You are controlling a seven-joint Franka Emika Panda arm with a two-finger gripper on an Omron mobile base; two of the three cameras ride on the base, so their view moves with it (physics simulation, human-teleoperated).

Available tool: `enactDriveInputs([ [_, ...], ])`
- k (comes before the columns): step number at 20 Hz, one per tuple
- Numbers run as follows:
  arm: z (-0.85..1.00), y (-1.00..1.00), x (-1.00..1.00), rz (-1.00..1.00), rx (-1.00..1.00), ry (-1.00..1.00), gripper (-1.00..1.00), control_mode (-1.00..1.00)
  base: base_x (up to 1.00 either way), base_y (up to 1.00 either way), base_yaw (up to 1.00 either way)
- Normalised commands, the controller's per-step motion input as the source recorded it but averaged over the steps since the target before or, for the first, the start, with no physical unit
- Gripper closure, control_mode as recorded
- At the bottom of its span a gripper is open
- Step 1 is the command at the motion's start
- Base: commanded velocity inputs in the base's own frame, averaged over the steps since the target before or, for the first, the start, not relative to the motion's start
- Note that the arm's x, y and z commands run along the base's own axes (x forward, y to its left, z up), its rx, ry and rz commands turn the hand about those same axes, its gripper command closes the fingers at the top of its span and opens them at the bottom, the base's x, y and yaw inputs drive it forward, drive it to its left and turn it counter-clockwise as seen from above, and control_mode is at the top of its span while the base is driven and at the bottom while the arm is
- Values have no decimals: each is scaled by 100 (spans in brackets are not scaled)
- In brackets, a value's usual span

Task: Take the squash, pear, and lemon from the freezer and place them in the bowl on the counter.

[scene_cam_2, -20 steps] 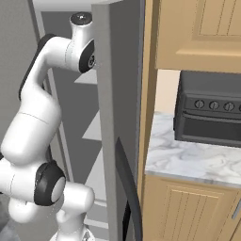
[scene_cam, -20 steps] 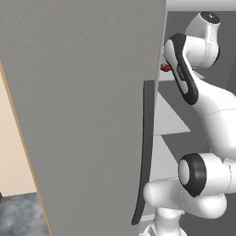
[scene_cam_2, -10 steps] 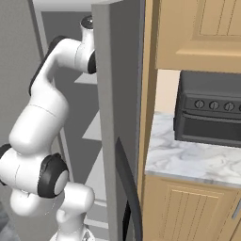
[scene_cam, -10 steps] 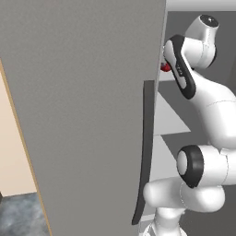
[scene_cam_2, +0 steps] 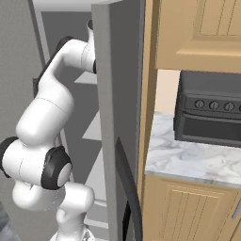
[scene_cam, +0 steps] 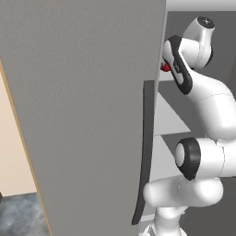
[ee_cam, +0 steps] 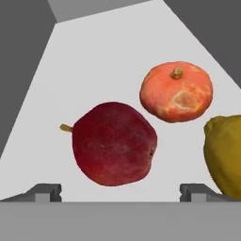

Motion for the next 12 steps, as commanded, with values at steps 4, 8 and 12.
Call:
enactDriveInputs([
  [4,-5,0,17,0,0,3,-100,-100,0,0,0],
  [8,-6,0,15,0,0,3,-100,-100,0,0,0],
  [12,-6,0,11,0,0,4,-100,-100,0,0,0],
])
